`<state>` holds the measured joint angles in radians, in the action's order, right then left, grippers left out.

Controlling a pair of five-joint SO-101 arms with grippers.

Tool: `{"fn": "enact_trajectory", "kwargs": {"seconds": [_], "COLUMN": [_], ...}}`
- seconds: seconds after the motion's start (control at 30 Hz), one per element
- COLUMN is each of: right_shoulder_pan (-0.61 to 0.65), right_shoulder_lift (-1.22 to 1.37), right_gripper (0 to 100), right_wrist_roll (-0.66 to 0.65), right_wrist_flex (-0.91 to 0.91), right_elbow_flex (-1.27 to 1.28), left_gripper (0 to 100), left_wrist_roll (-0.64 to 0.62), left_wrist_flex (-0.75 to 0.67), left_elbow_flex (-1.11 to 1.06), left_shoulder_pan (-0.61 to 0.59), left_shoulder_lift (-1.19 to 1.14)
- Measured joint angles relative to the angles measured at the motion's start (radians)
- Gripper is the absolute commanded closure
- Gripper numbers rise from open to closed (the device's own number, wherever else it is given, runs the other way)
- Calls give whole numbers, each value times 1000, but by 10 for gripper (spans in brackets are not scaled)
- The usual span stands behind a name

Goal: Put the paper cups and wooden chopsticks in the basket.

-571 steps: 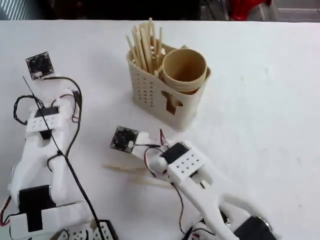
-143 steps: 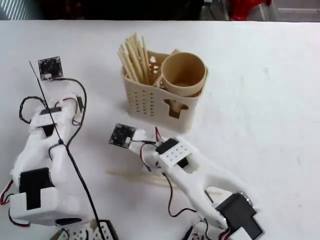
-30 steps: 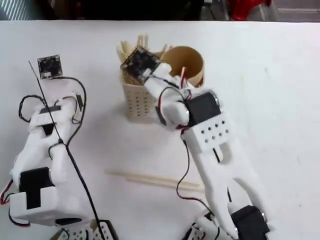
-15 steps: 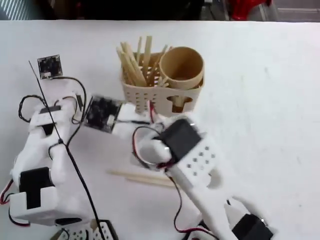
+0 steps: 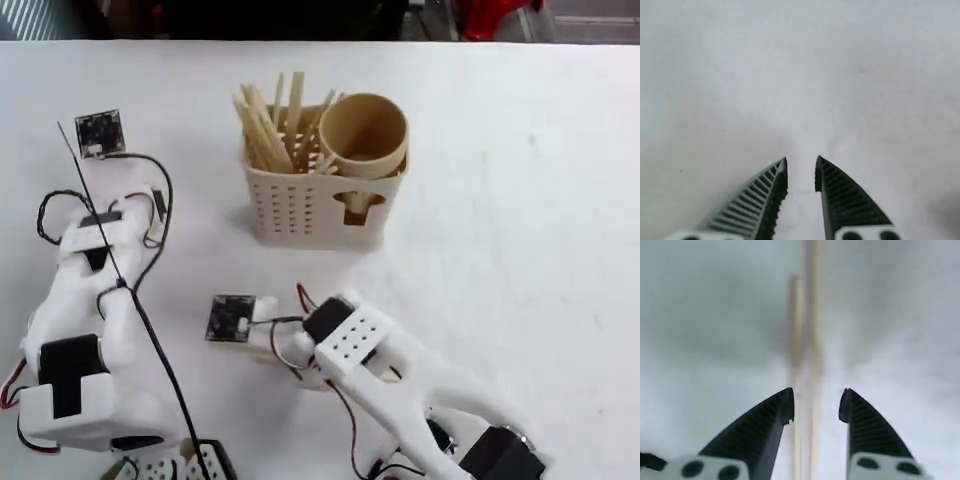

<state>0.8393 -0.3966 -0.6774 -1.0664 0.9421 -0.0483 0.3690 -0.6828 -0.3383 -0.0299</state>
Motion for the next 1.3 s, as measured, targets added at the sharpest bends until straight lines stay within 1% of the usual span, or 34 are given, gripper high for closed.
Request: {"fn": "enact_trajectory", "kwargs": {"seconds": [0.23,0.43,0.63,0.7,0.83,0.9,1.03,1.3], "right_shoulder_pan": [0,0,-2,-9,-51,-77,-114,-114], "right_shoulder_lift": [0,3,126,187,264,278,299,322], "right_gripper": [753,755,756,793,933,982,975,976], "right_wrist_roll": [0,0,-32,-32,-34,-34,-34,-34], "right_wrist_flex": [91,118,149,127,120,123,155,167], "right_elbow_flex": [77,94,63,14,-61,-91,-118,-267], "left_gripper": [893,893,893,893,893,893,893,893], "left_wrist_roll": [0,0,0,0,0,0,0,0], "left_wrist_flex": [0,0,0,0,0,0,0,0], "left_elbow_flex": [0,0,0,0,0,0,0,0], "left_shoulder_pan": [0,0,0,0,0,0,0,0], "left_shoulder_lift": [0,0,0,0,0,0,0,0]}}
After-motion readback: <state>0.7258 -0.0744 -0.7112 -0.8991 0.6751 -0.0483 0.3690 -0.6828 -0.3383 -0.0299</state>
